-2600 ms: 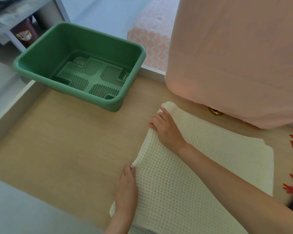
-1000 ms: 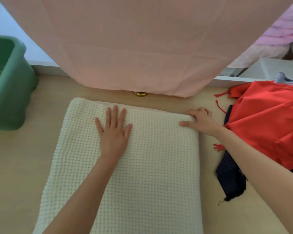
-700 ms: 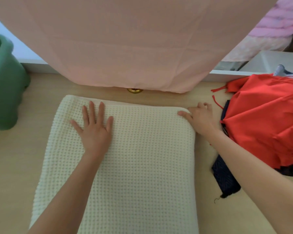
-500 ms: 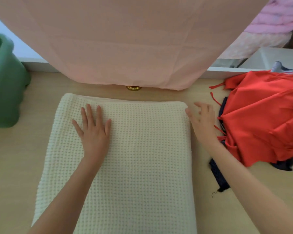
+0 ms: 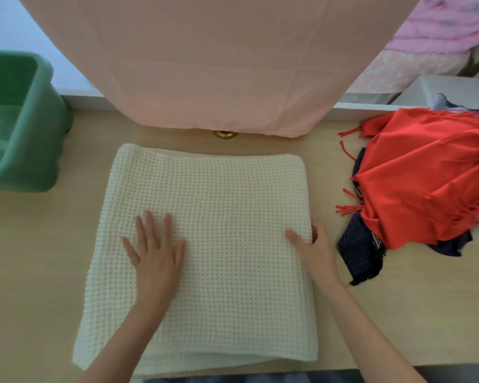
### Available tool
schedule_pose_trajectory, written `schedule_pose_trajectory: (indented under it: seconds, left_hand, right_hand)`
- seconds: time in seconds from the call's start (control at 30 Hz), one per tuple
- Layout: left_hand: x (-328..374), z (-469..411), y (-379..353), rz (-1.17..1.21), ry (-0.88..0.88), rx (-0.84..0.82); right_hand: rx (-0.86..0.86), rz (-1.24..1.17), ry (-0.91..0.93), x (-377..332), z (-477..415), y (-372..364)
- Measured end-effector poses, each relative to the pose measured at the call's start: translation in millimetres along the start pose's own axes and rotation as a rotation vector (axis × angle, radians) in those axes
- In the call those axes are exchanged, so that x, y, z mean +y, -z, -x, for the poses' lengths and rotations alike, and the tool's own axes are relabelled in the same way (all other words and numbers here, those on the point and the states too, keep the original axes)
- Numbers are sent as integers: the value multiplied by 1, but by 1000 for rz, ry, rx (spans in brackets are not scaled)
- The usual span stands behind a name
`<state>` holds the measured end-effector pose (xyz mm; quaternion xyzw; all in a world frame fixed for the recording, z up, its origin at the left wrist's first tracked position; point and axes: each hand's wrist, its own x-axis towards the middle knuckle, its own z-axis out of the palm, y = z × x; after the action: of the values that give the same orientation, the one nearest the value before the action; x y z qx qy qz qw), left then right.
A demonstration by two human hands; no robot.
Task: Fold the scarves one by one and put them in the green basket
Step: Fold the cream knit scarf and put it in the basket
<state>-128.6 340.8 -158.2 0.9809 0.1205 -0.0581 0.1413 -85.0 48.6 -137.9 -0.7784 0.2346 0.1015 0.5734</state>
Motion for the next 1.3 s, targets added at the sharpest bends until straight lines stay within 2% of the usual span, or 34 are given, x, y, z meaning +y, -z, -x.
schedule_pose_trajectory:
  seconds: [0.13,0.2,0.3,0.4,0.47,0.57,0.63,0.73,0.87,0.97,1.13,1.3]
  left_hand:
    - [29,47,-10,-15,-190,18]
    - [31,64,-22,-36,-202,-41]
    - [26,66,-30,-78,-186,-67]
    - [30,63,-30,-90,-187,-62]
    - [34,63,-30,-50,-173,-57]
    - [56,69,-25,42,-132,-14]
    - [92,79,-20,143,-175,-14]
    - [159,104,-18,271,-241,-124]
    - [216,125,-37,260,-143,-298]
    - [222,132,-49,277,-69,-296]
    - [207,126,-51,324,-26,-143]
    - [175,113,-6,542,66,-164]
  right_hand:
    - [16,94,36,5,10,6]
    - [50,238,90,16,24,2]
    - [23,595,222,38,61,-7]
    - [59,656,244,53,71,-10]
    - [52,619,224,48,65,-11]
    - [-45,399,153,33,53,0]
    - [-71,242,87,18,33,20]
    - [-125,49,-48,-9,-12,51]
    - [-161,86,-79,-38,-63,57]
    - [-151,98,-95,-48,-77,39]
    - [-192,45,-72,-46,-77,5]
    - [-126,-111,4,-58,-57,-12]
